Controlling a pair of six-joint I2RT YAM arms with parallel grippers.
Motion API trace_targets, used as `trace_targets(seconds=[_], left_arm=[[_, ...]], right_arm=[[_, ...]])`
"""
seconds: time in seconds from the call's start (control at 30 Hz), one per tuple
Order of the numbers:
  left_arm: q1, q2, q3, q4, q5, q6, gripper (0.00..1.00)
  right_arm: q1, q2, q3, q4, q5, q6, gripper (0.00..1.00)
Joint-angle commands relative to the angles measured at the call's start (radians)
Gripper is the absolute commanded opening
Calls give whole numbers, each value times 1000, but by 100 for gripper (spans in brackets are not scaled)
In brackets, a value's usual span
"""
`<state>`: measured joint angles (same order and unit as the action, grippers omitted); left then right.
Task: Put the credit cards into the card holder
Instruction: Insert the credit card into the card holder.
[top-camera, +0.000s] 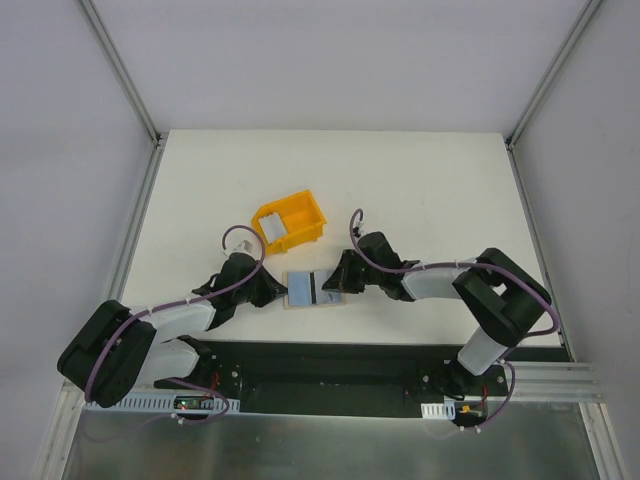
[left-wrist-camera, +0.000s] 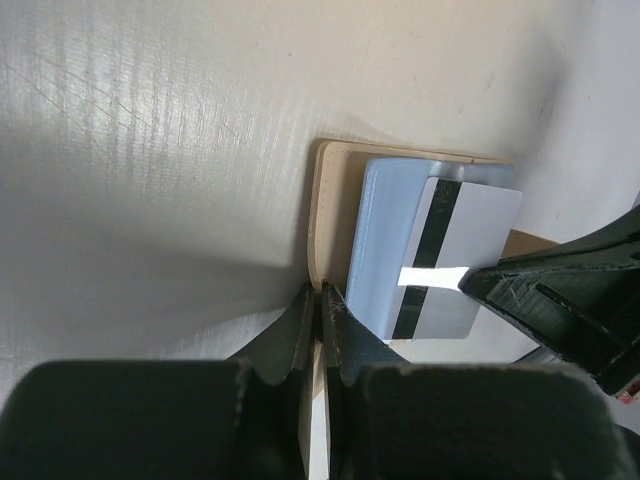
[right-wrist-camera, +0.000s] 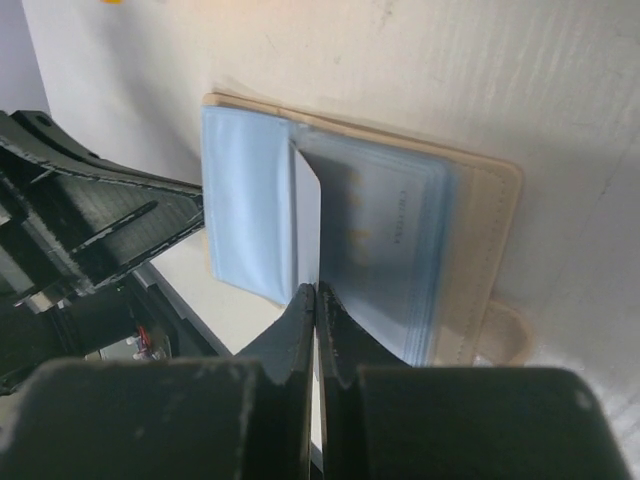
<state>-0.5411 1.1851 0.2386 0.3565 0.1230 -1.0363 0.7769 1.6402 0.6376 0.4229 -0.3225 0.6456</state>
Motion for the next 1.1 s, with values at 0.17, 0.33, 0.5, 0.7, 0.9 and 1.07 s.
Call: trace_targets(seconds=[0.17,0.33,0.5,0.7,0.9,1.07], left_arm=[[7,-1,-12,-42,1,4,0],[7,-2,-13,-41,1,2,0],[7,-8,-18,-39,-3,-1,0],[7,1,-15,-34,6,1,0],[7,-2,-18,-33,4,1,0],[9,-1,-18,-31,6,-1,0]], right_arm=[[4,56,-3,31,3,9,0],[2,55,-7,33,22,28,0],[-25,1,-35,-2,71,3,0],[-13,47,-6,-3,31,11,0],[16,70,28,-38,23,0,1],[28,63,31,-52,23,19,0]])
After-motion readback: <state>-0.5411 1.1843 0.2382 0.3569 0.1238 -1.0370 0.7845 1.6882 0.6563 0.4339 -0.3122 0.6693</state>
